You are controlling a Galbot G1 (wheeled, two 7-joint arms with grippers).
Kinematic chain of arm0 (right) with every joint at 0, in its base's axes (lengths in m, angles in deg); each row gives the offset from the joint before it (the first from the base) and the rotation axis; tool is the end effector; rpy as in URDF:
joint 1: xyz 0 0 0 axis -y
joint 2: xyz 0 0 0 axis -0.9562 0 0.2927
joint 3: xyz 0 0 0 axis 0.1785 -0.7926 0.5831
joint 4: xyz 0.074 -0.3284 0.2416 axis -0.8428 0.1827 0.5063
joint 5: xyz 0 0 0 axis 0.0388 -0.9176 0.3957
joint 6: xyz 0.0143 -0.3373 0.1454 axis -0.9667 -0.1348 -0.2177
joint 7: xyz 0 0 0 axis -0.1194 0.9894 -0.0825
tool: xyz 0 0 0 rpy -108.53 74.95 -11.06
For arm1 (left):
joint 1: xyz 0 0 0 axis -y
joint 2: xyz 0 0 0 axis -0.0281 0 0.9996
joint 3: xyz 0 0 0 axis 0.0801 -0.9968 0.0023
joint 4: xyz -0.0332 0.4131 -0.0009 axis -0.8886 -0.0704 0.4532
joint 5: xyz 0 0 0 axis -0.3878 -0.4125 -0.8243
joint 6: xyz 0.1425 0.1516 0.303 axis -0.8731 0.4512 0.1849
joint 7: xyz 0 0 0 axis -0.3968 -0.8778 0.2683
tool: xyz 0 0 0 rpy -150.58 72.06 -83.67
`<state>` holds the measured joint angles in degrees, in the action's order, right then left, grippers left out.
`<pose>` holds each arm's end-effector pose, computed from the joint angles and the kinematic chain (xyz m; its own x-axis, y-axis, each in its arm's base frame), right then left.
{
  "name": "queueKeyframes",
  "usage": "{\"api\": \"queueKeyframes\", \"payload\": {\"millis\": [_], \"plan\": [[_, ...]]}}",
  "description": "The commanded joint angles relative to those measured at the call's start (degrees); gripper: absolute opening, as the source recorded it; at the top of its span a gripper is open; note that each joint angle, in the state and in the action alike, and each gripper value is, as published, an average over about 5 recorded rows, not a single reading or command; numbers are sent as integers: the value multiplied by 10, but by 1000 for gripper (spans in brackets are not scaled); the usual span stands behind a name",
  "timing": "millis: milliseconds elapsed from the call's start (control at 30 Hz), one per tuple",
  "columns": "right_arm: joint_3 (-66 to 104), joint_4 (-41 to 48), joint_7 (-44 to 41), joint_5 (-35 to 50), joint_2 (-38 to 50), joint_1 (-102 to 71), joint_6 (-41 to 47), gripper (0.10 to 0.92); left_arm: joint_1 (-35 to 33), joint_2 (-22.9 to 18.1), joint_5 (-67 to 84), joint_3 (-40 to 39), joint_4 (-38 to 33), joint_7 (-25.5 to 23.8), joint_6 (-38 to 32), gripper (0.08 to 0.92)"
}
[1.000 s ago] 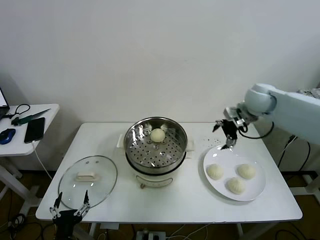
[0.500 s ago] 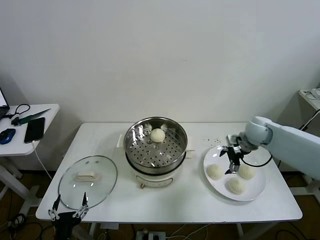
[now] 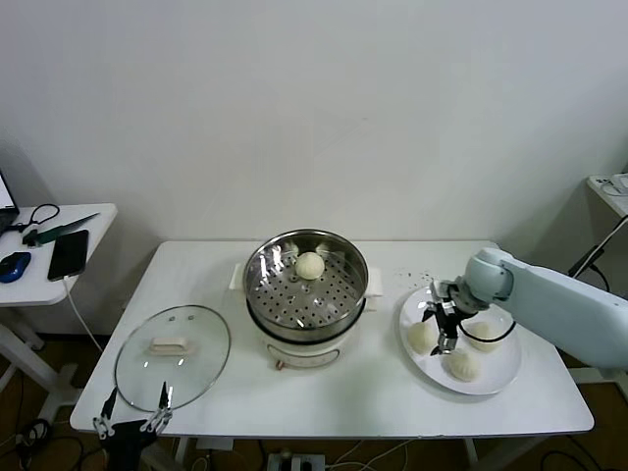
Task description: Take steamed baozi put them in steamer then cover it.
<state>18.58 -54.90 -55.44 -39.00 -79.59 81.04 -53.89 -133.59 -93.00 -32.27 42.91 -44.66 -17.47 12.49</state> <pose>0.5584 -0.1693 -0.2643 -0.0866 -0.1717 0.9813 -0.9961 0.0011 -0.0877 0.0630 0.0919 -0.4221 -0.9402 -0.2549 0.2261 -0.2206 0.9611 0.1662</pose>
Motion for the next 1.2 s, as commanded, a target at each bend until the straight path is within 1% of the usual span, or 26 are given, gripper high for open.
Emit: {"api": "queueKeyframes", "payload": {"millis": [33,500,933,1200], "plan": [[18,21,-4,-10,-12,-24,0,823,0,1,20,2,4,0,1,823],[19,22,-9,-1,-7,-11,-2,821,-5,1,24,2,1,1,-1,823],[25,31,-10,6,-15,-13,-2,724,-11,2,24,3,0,2,-5,823],[19,20,-8,32,1,12,0,694,-12,2,24,3,-1,1,-5,823]]}}
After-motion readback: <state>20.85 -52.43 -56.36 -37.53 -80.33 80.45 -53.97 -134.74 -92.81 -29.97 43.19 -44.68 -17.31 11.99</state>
